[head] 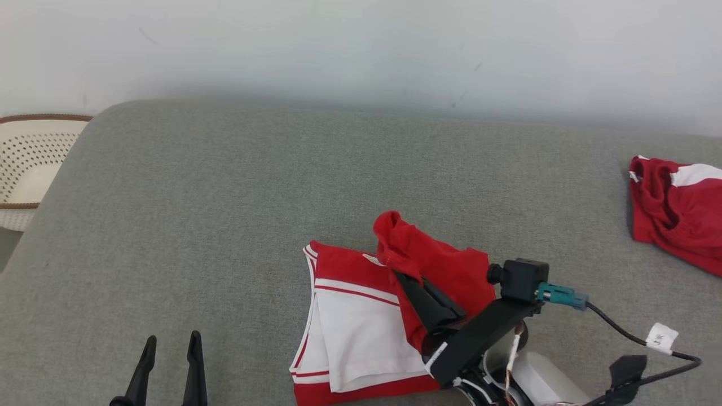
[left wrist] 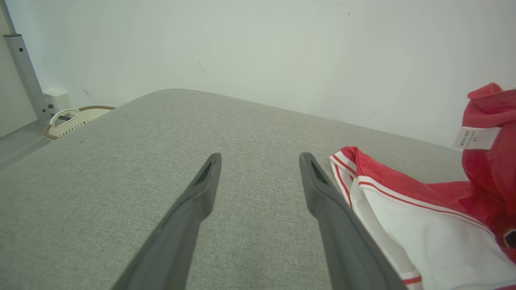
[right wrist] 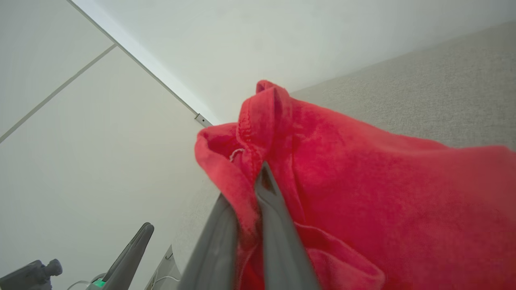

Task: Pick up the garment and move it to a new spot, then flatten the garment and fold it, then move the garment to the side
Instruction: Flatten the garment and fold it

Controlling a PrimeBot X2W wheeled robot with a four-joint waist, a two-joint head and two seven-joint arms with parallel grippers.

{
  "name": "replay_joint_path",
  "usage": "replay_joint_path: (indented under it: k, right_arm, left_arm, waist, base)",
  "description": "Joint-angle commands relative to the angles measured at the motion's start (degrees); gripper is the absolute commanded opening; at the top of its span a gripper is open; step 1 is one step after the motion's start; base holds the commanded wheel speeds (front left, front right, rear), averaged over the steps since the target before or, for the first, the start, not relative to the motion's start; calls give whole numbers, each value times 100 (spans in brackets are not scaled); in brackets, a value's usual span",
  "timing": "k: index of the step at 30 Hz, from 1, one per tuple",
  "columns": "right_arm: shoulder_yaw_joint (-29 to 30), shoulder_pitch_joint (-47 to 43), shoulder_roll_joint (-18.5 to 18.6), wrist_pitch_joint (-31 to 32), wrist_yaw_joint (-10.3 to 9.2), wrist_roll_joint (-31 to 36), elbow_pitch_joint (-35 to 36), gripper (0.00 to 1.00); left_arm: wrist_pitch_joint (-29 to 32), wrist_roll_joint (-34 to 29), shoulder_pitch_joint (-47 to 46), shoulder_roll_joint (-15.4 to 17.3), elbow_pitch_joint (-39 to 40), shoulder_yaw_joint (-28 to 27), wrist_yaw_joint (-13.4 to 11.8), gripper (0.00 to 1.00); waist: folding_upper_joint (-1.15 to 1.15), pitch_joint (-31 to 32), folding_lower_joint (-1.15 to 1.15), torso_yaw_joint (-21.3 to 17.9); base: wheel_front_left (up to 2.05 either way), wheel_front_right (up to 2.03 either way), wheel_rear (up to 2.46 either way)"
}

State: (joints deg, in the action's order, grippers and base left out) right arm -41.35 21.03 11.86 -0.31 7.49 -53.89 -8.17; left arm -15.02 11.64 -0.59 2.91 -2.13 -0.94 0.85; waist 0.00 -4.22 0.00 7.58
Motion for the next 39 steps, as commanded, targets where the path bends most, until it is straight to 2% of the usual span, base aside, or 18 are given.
replay_joint_path:
  k: [1, 15, 20, 24, 25, 26, 27, 32, 39]
  right_arm:
    - [-33, 115, -89, -82, -1, 23, -133, 0]
    - [-290, 608, -671, -546, -1, 66, -1567, 0]
    - [-453, 841, -806, -750, -1, -20, -2268, 0]
    - [-620, 952, -859, -842, -1, -153, -2543, 0]
    - [-659, 977, -863, -865, -1, -180, -2592, 18]
    - [-696, 1008, -866, -897, -1, -207, -2642, 65]
    - [-736, 1038, -871, -927, -1, -220, -2681, 100]
    - [-957, 1174, -847, -1158, -1, -181, -2586, 100]
    - [-869, 1177, -436, -1445, -1, -149, -1856, 100]
  left_arm:
    - [-26, 35, -67, 2, -47, 17, 5, 100]
    - [-26, 117, -298, 4, -252, 309, 31, 100]
    - [-26, 139, -412, 4, -357, 477, 30, 100]
    - [-26, 151, -433, 3, -408, 511, 32, 100]
    - [-26, 152, -439, 4, -418, 502, 38, 100]
    - [-26, 152, -443, 3, -423, 490, 43, 100]
    - [-26, 151, -443, 3, -431, 475, 43, 100]
    - [-26, 125, -381, 3, -431, 398, 48, 100]
    - [-26, 107, -295, 4, -370, 338, 24, 100]
  waist:
    - [0, -14, 0, 58]
    - [0, -161, 0, 376]
    - [0, -179, 0, 547]
    - [0, -169, 0, 596]
    - [0, -165, 0, 598]
    - [0, -160, 0, 594]
    - [0, -155, 0, 584]
    - [0, -120, 0, 487]
    - [0, -87, 0, 382]
  base:
    - [0, 0, 0]
    - [0, 0, 0]
    - [0, 0, 0]
    - [0, 0, 0]
    - [0, 0, 0]
    - [0, 0, 0]
    - [0, 0, 0]
    - [0, 0, 0]
    - [0, 0, 0]
